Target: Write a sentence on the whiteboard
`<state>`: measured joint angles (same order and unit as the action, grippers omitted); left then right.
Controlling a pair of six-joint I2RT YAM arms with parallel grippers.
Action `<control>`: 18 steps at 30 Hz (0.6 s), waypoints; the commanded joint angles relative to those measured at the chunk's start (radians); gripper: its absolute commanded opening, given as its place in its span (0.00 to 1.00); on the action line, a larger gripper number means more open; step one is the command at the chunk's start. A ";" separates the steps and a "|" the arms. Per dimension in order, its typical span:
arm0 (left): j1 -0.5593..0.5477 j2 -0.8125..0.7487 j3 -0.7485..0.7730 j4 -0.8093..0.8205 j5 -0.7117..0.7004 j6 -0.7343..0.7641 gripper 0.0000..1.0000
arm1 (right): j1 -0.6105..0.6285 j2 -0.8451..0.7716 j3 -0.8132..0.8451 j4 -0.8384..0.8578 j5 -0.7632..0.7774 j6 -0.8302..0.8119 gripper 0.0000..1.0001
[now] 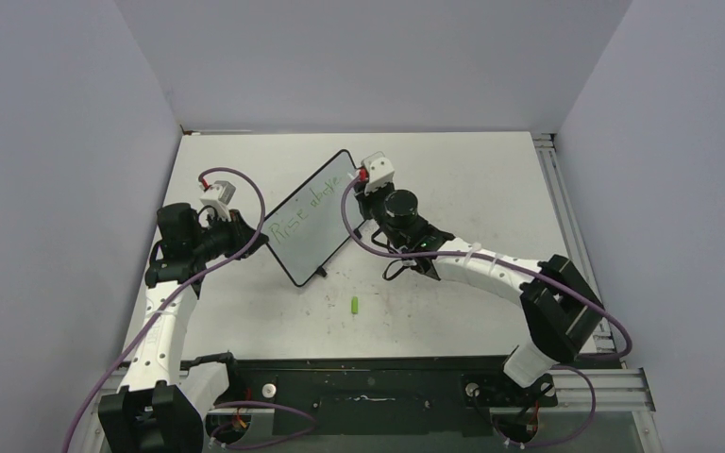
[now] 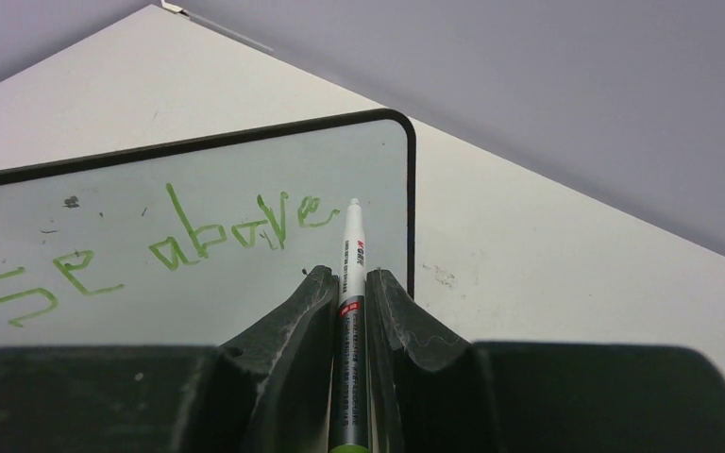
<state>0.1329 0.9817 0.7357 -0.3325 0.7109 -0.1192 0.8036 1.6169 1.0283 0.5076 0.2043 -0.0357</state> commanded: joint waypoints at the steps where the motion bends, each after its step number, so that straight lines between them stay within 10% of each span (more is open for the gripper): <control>1: 0.003 -0.028 0.041 0.031 0.002 -0.007 0.00 | -0.005 -0.092 -0.020 0.005 -0.021 0.020 0.05; 18: -0.005 -0.030 0.039 0.033 -0.002 -0.008 0.00 | 0.010 -0.294 -0.129 -0.100 -0.108 0.097 0.05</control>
<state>0.1326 0.9779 0.7361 -0.3328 0.7109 -0.1192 0.8059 1.3781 0.9245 0.4099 0.1455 0.0143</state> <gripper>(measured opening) 0.067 0.159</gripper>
